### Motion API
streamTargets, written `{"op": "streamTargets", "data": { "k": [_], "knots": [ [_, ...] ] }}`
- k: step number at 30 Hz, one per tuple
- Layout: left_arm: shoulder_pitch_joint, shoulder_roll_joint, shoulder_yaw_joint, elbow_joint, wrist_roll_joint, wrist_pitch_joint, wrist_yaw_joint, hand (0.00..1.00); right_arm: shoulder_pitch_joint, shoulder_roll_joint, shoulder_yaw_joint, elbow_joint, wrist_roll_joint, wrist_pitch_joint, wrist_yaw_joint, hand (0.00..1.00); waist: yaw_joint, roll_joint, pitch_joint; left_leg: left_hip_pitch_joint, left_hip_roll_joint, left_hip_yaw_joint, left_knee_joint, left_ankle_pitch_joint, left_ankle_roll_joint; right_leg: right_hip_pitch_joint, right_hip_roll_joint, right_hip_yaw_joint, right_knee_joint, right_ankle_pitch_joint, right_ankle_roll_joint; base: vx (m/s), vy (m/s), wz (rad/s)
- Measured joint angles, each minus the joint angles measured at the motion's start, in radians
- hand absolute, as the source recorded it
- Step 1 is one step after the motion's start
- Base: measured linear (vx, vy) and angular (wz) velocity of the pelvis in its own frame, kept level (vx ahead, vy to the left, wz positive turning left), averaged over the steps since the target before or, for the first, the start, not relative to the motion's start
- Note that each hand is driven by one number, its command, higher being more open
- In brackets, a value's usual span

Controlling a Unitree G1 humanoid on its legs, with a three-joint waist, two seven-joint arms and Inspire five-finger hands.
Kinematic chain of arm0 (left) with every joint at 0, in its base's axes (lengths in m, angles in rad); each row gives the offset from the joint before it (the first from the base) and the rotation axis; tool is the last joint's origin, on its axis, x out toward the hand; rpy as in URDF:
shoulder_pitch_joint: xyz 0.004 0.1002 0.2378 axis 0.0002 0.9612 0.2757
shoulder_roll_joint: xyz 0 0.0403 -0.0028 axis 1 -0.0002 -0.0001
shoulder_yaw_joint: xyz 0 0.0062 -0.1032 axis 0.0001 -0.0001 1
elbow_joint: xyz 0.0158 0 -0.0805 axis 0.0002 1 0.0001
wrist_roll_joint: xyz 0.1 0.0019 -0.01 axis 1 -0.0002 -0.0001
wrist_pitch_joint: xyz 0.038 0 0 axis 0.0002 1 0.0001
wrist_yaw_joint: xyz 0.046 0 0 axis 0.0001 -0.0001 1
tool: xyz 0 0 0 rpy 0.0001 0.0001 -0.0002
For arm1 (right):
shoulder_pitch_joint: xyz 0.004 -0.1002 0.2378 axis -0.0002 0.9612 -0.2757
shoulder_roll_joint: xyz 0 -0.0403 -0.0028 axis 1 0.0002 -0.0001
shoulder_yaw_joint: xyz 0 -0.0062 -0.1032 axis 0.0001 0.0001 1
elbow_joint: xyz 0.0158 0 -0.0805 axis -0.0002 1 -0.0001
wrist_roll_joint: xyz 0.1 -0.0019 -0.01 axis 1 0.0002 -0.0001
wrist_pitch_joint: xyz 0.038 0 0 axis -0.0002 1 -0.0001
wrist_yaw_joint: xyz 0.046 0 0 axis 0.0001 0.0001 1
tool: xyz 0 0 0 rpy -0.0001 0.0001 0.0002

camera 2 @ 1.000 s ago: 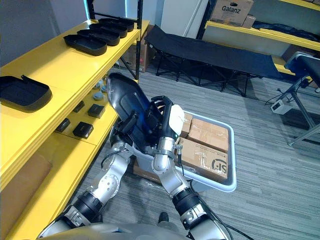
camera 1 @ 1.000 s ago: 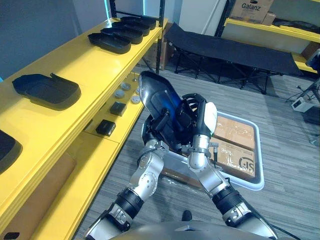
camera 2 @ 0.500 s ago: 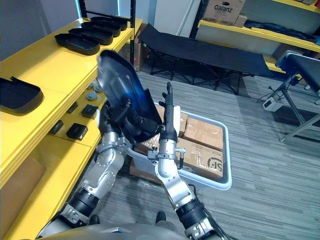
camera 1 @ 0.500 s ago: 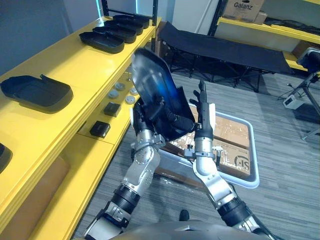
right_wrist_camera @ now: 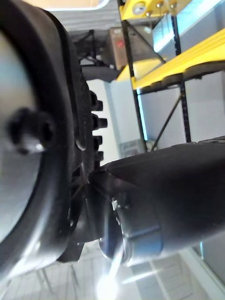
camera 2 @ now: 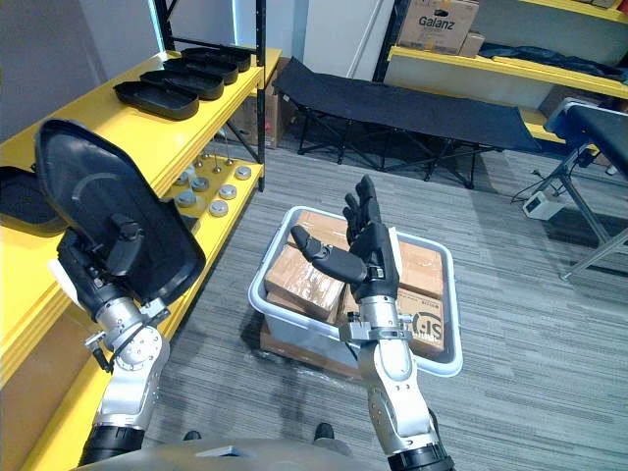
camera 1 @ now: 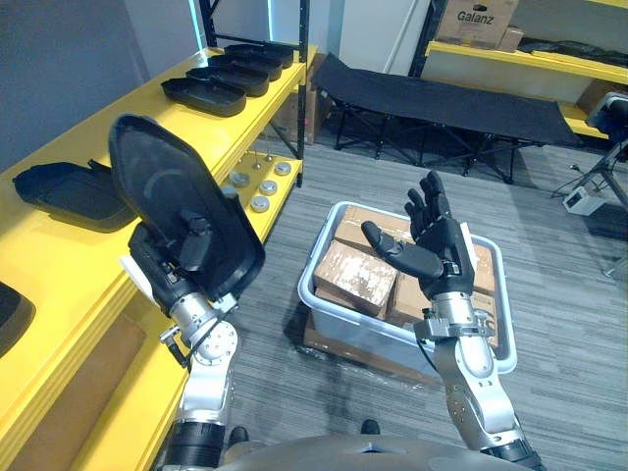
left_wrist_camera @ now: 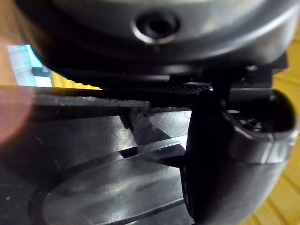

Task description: Walk over and take three plastic housings, then place them on the shelf

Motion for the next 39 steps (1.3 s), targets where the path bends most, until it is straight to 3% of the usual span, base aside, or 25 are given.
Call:
{"op": "streamTargets", "data": {
  "k": [6, 13, 16, 21, 25, 30, 32, 33, 34, 35, 38, 39],
  "knots": [
    [0.067, 0.001, -0.019, -0.052, -0.056, -0.058, -0.139, 0.00, 0.058, 0.001, -0.066, 0.057, 0.042, 0.043, 0.021, 1.00, -0.008, 0.027, -0.018, -0.010, 0.000, 0.003, 0.001, 0.004, 0.000, -0.008, 0.000, 0.000, 0.000, 0.001, -0.001, 0.02, -0.002, -0.02],
    [0.107, 0.001, 0.045, -0.226, -0.087, -0.076, -0.172, 0.00, -0.005, 0.002, -0.069, 0.165, 0.056, 0.069, 0.025, 1.00, 0.009, 0.040, -0.019, -0.043, -0.003, -0.065, 0.001, 0.013, 0.003, 0.010, -0.003, -0.070, 0.000, -0.010, 0.003, 0.00, -0.006, 0.28],
    [0.121, 0.001, 0.079, -0.306, -0.081, -0.067, -0.218, 0.00, -0.083, 0.000, -0.018, 0.205, 0.056, 0.089, 0.019, 1.00, 0.058, 0.052, -0.019, -0.077, -0.006, -0.124, 0.001, 0.027, 0.002, 0.017, -0.003, -0.129, 0.000, -0.016, 0.003, -0.02, -0.022, 0.57],
    [0.248, -0.003, 0.166, -0.401, -0.109, -0.065, -0.296, 0.00, -0.174, -0.003, 0.070, 0.209, 0.048, 0.102, 0.043, 1.00, 0.141, 0.074, -0.019, -0.090, -0.018, -0.212, 0.001, 0.030, 0.001, 0.065, -0.007, -0.221, 0.000, -0.046, 0.008, 0.00, -0.020, 0.49],
    [0.292, -0.012, 0.270, -0.407, -0.158, -0.067, -0.317, 0.00, -0.244, -0.015, 0.070, 0.255, 0.054, 0.108, 0.096, 1.00, 0.174, 0.068, -0.017, -0.114, -0.025, -0.251, 0.001, 0.038, 0.003, 0.068, -0.007, -0.259, 0.000, -0.048, 0.013, 0.01, -0.008, 0.30],
    [0.312, -0.024, 0.288, -0.406, -0.176, -0.067, -0.344, 0.00, -0.270, -0.049, 0.067, 0.266, 0.048, 0.108, 0.088, 1.00, 0.195, 0.066, -0.016, -0.112, -0.030, -0.277, 0.006, 0.038, 0.004, 0.078, -0.016, -0.276, 0.052, -0.085, 0.022, 0.02, -0.008, 0.18],
    [0.324, -0.039, 0.287, -0.406, -0.203, -0.066, -0.357, 0.00, -0.273, -0.046, 0.066, 0.266, 0.046, 0.111, 0.086, 1.00, 0.193, 0.064, -0.012, -0.122, -0.039, -0.276, 0.039, 0.024, 0.025, 0.082, -0.028, -0.298, 0.088, -0.115, 0.017, -0.02, -0.002, 0.33],
    [0.327, -0.042, 0.281, -0.406, -0.208, -0.065, -0.366, 0.00, -0.272, -0.047, 0.057, 0.266, 0.045, 0.114, 0.082, 1.00, 0.179, 0.062, -0.009, -0.153, -0.045, -0.254, 0.072, 0.012, 0.052, 0.089, -0.038, -0.330, 0.106, -0.130, 0.018, -0.04, 0.006, 0.87],
    [0.317, -0.039, 0.272, -0.405, -0.208, -0.064, -0.383, 0.00, -0.272, -0.046, 0.036, 0.265, 0.045, 0.118, 0.073, 1.00, 0.159, 0.058, 0.006, -0.185, -0.031, -0.165, 0.114, 0.009, 0.111, 0.114, -0.045, -0.382, 0.116, -0.142, 0.023, -0.03, 0.006, 1.43],
    [0.306, -0.039, 0.252, -0.401, -0.209, -0.064, -0.406, 0.00, -0.266, -0.049, 0.014, 0.265, 0.044, 0.118, 0.055, 1.00, 0.149, 0.062, 0.021, -0.195, -0.017, -0.090, 0.131, 0.028, 0.131, 0.137, -0.055, -0.433, 0.138, -0.150, 0.036, -0.01, 0.017, 1.39],
    [0.303, -0.040, 0.222, -0.399, -0.231, -0.066, -0.452, 0.00, -0.255, -0.052, -0.024, 0.265, 0.019, 0.118, 0.012, 1.00, 0.170, 0.066, 0.035, -0.196, -0.039, -0.087, 0.091, 0.076, 0.089, 0.135, -0.095, -0.467, 0.207, -0.194, 0.052, 0.00, 0.077, 0.78],
    [0.302, -0.039, 0.224, -0.399, -0.236, -0.066, -0.458, 0.00, -0.257, -0.044, -0.027, 0.265, 0.007, 0.117, 0.011, 1.00, 0.170, 0.066, 0.040, -0.197, -0.048, -0.095, 0.081, 0.082, 0.090, 0.129, -0.103, -0.459, 0.224, -0.208, 0.045, -0.01, 0.087, 0.55]
  ]
}}
